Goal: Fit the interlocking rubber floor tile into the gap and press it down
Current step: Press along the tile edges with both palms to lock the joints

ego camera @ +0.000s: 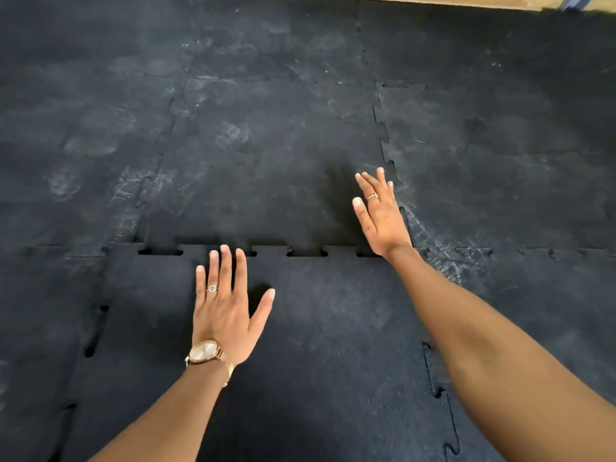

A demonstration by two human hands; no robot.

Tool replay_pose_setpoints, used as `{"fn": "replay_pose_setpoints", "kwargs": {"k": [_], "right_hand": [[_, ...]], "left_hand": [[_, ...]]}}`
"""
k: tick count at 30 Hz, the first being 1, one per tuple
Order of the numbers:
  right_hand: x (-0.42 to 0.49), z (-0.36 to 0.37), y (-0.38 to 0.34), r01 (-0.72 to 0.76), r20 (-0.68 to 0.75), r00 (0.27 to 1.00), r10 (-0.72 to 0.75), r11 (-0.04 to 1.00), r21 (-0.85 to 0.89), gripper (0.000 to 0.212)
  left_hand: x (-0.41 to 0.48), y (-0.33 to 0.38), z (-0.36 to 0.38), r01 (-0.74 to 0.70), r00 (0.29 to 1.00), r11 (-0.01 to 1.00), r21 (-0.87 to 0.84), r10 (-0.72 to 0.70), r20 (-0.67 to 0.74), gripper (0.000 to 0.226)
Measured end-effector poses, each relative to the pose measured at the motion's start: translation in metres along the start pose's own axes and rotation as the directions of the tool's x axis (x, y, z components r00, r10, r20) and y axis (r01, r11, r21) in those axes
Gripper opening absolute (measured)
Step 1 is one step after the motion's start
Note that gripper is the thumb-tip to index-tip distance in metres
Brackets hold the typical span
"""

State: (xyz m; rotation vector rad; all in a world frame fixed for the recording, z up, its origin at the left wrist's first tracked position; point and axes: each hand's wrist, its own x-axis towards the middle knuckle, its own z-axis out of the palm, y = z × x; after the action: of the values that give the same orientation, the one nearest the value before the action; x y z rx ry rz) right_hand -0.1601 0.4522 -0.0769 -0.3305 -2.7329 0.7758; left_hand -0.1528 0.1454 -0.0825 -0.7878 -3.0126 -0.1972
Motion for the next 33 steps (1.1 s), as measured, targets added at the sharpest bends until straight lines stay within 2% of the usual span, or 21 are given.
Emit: {"fn": "replay_pose_setpoints", "kwargs": {"k": [4,7,8,10,12,13,15,16,18,23,26,30,33], "right_hand": [[0.001,0.000,0.000,0.023,0.007,1.000,-0.022,0.999,-0.049,0.064],[0.001,0.002,-0.016,0.113,0.003,0.994,-0.114,0.984,-0.141,0.070],[0.008,0.000,-0.033,0.147,-0.041,0.988,-0.152,0.983,-0.106,0.069],[0.023,-0.009,-0.081,0.217,-0.228,0.949,-0.216,0.976,-0.024,0.063],[0.032,-0.006,-0.112,0.217,-0.382,0.899,-0.216,0.975,-0.041,0.063],[0.030,0.003,-0.115,0.165,-0.377,0.906,-0.192,0.981,-0.104,0.065],[0.014,0.036,-0.100,-0.040,-0.190,0.982,-0.014,0.961,-0.273,0.075],[0.007,0.051,-0.086,-0.113,-0.107,0.991,0.082,0.936,-0.333,0.079],[0.008,0.066,-0.072,-0.169,-0.028,0.985,0.171,0.915,-0.365,0.077],[0.011,0.061,-0.074,-0.160,-0.022,0.986,0.165,0.910,-0.382,0.079],[0.013,0.055,-0.081,-0.130,0.019,0.989,0.144,0.936,-0.328,0.079],[0.015,0.034,-0.082,-0.068,-0.179,0.984,0.019,0.960,-0.273,0.073],[-0.005,0.045,-0.071,-0.143,-0.111,0.987,0.112,0.934,-0.326,0.078]], "left_hand": [[0.003,0.001,0.003,0.033,0.998,0.999,0.002,-0.034,0.053,0.077],[0.001,-0.002,0.002,0.032,0.998,0.999,-0.024,-0.031,0.060,0.077],[0.002,-0.003,0.003,0.033,0.998,0.999,-0.023,-0.032,0.053,0.076],[0.002,-0.002,0.002,0.034,0.998,0.999,-0.035,-0.032,0.050,0.076],[0.002,-0.002,0.002,0.032,0.999,0.998,-0.051,-0.030,0.046,0.076],[0.003,-0.002,0.003,0.037,0.999,0.998,-0.050,-0.035,0.041,0.076],[0.002,-0.002,0.002,0.039,0.998,0.998,-0.047,-0.036,0.048,0.077],[0.002,-0.001,0.002,0.037,0.998,0.998,-0.054,-0.035,0.049,0.077],[0.002,-0.002,0.002,0.040,0.998,0.998,-0.056,-0.037,0.046,0.077],[0.003,-0.002,0.003,0.039,0.998,0.998,-0.058,-0.037,0.045,0.076],[0.002,-0.002,0.003,0.037,0.999,0.997,-0.069,-0.034,0.035,0.076],[0.002,-0.003,0.004,0.043,0.999,0.996,-0.084,-0.040,0.029,0.077],[0.002,-0.001,0.002,0.043,0.998,0.996,-0.075,-0.040,0.040,0.077]]}}
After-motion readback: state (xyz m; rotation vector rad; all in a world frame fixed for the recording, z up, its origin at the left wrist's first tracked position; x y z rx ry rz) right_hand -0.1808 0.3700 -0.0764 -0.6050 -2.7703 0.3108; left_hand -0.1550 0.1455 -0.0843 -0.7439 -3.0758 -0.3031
